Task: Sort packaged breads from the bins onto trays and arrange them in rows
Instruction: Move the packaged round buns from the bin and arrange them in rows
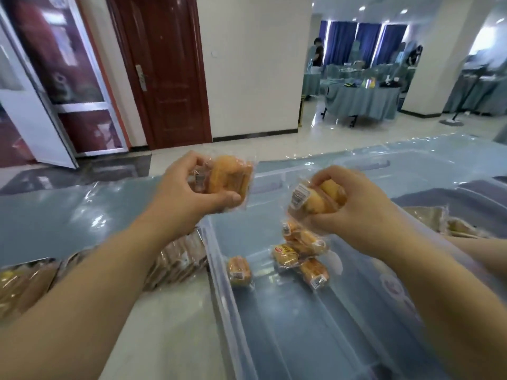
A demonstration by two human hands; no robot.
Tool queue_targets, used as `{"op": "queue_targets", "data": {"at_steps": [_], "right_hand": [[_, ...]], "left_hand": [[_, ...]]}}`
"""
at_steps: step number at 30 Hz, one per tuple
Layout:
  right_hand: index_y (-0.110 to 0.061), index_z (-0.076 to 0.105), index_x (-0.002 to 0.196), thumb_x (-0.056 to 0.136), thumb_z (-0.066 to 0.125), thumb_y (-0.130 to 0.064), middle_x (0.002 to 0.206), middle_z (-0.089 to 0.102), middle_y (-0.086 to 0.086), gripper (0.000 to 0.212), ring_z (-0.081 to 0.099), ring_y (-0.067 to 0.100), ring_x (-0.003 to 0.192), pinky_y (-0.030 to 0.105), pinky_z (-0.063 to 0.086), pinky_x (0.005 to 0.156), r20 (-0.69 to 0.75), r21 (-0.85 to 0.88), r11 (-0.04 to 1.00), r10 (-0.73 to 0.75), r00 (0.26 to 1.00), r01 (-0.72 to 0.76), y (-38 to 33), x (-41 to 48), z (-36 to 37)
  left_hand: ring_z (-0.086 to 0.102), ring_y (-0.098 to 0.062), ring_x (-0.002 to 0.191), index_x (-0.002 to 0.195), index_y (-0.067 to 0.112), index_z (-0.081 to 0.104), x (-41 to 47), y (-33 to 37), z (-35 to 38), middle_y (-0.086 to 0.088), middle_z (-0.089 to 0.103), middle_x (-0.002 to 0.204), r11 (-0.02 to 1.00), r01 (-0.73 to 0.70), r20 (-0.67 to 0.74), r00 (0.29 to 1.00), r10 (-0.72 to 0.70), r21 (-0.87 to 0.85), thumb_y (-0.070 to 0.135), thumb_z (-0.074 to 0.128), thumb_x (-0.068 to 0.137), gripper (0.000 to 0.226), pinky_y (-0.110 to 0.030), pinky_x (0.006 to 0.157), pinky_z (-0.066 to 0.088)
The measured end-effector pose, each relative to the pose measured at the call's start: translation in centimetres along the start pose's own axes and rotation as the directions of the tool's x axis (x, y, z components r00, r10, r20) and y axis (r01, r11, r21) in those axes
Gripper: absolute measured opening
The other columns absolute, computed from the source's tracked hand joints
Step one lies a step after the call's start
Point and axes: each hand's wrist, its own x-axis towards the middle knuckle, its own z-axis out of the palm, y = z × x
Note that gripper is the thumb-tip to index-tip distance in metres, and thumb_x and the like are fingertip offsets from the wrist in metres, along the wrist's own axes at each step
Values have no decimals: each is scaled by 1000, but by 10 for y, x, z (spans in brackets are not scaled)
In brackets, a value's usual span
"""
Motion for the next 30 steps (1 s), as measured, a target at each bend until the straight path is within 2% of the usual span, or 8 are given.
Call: {"op": "queue_targets", "data": {"at_steps": [4,7,11,13,16,19,27,30], "right_hand": [[-41,49,93,63,80,-28,101,56,-5,45,59,12,80,17,44,55,-138,192,980,-32,990,58,-62,-32,31],[-43,48,94,63,81,-27,90,58,-15,48,63,10,76,25,53,59,-164,333,939,-36,986,90,-113,-63,66],[-45,49,95,70,82,-19,87,60,-30,49,66,3,76,25,56,61,-118,446,892,-31,993,80,-164,-103,134],[-42,51,95,70,83,-16,84,61,-33,48,67,2,75,23,57,59,-68,492,870,0,998,34,-181,-119,175],[-43,55,99,66,84,-25,89,65,-16,47,68,13,83,36,60,67,23,482,873,66,998,-69,-199,-138,239],[-43,55,105,67,81,-36,99,65,-9,46,67,13,85,37,57,75,146,415,902,68,987,-124,-217,-151,292],[-40,55,102,72,71,-53,101,63,-8,36,63,8,86,38,54,79,431,263,952,27,902,-154,-250,-150,397],[-41,52,112,70,68,-56,106,62,-9,48,63,9,90,40,54,82,512,184,976,5,859,-115,-264,-140,433]], "left_hand": [[63,8,67,98,26,58,-58,-6,-55,9,65,87,990,29,-68,997,-39,-140,19,84,60,46,-5,49,45],[64,-3,70,95,28,56,-99,-29,-103,7,63,91,977,78,-104,990,-101,-198,17,83,63,44,-5,47,44],[67,-17,88,107,24,60,-152,-79,-166,1,68,99,955,184,-167,960,-226,-232,33,89,49,65,-31,69,58],[69,-19,88,105,21,62,-180,-106,-191,1,71,96,932,224,-200,937,-286,-286,26,89,51,61,-41,79,57],[70,-14,82,103,19,63,-216,-141,-222,2,72,89,896,290,-220,901,-374,-335,12,84,61,47,-35,72,57],[68,-12,83,105,20,63,-245,-174,-250,3,70,92,851,365,-237,850,-470,-378,13,83,65,45,-25,66,51],[65,-18,90,105,19,62,-303,-254,-302,-2,68,99,723,503,-353,644,-679,-474,16,79,72,37,-25,65,46],[63,-10,79,102,13,61,-320,-271,-325,0,67,93,698,520,-411,568,-713,-492,10,77,74,33,-13,50,45]]}}
